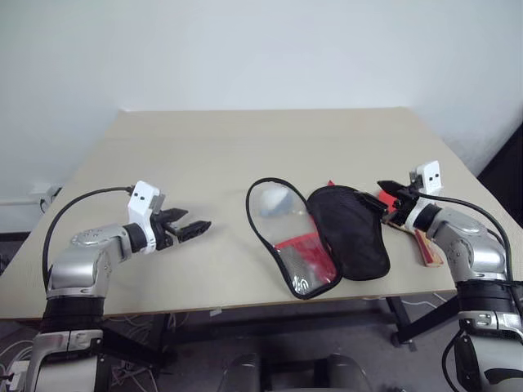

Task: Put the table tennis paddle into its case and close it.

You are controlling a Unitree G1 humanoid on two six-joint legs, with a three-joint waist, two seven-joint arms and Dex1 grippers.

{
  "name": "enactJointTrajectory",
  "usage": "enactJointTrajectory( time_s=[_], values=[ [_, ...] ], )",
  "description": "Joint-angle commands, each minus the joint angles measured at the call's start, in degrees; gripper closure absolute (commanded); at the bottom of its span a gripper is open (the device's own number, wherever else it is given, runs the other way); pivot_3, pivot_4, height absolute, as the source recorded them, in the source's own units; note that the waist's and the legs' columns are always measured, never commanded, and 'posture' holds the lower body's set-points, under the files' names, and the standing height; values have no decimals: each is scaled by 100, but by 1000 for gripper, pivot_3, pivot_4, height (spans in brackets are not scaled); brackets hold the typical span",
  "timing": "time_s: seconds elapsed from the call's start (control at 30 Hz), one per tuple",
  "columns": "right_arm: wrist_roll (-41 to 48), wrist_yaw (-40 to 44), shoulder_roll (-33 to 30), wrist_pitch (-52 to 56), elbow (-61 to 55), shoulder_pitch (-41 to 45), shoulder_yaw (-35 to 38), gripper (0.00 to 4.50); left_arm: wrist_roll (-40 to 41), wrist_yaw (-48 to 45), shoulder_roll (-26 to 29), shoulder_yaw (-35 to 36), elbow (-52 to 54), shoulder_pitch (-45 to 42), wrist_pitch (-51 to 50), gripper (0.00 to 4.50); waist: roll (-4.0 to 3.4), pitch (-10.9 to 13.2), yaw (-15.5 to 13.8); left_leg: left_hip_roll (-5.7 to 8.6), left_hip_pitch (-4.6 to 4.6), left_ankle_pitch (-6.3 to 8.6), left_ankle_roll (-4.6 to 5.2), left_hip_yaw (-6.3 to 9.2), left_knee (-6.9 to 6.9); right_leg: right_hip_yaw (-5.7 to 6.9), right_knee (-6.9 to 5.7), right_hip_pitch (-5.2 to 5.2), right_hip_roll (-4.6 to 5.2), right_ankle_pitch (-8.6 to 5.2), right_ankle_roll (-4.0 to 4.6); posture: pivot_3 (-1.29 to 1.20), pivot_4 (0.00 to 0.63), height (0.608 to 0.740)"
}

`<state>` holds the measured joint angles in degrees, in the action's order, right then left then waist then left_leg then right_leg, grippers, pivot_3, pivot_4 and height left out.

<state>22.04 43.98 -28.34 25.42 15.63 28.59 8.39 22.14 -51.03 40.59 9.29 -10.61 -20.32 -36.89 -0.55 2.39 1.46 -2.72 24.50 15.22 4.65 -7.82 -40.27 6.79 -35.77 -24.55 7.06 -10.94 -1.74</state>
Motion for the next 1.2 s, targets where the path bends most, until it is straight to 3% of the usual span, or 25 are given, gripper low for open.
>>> enactJointTrajectory(
  time_s=[0.03, 0.3, 0.63, 1.07, 1.2],
  values=[
    [2, 14, -85, -271, 81, 298, 149, 28, 18, -60, 151, 63, 183, -143, 102, 0, 0, 0, -1, 0, 0, 0, -1, 0, 1, 0, 0, 0, 0, 0, 0, 0, 0, 724],
    [12, -376, -198, -311, -38, 184, 468, 28, 159, -259, 229, 55, 205, -478, -5, 0, 0, 0, -2, 0, 1, -1, -3, -3, 3, 0, 1, -1, 0, 0, 1, 0, 0, 724],
    [227, -672, -982, 1039, -260, -403, 912, 28, 287, -459, -10, -439, 728, -779, -395, 0, -2, 0, -3, 0, 0, -4, -6, -2, 6, 0, 2, 0, -1, 1, 2, 0, 0, 724],
    [372, -1206, -1111, 2177, -641, -775, 1303, 28, 499, -734, -127, -883, 879, -1136, -1101, 0, -2, 0, -4, 2, -2, -7, -3, 15, 5, -3, 2, 3, -4, 1, 1, 0, 0, 724],
    [193, -1309, -1152, 2077, -611, -801, 1229, 28, 519, -809, -132, -914, 1075, -1151, -1145, 0, -2, 0, -4, 1, -2, -7, -1, 25, 5, -4, 2, 2, -4, 1, 2, 0, 0, 724]
  ],
)
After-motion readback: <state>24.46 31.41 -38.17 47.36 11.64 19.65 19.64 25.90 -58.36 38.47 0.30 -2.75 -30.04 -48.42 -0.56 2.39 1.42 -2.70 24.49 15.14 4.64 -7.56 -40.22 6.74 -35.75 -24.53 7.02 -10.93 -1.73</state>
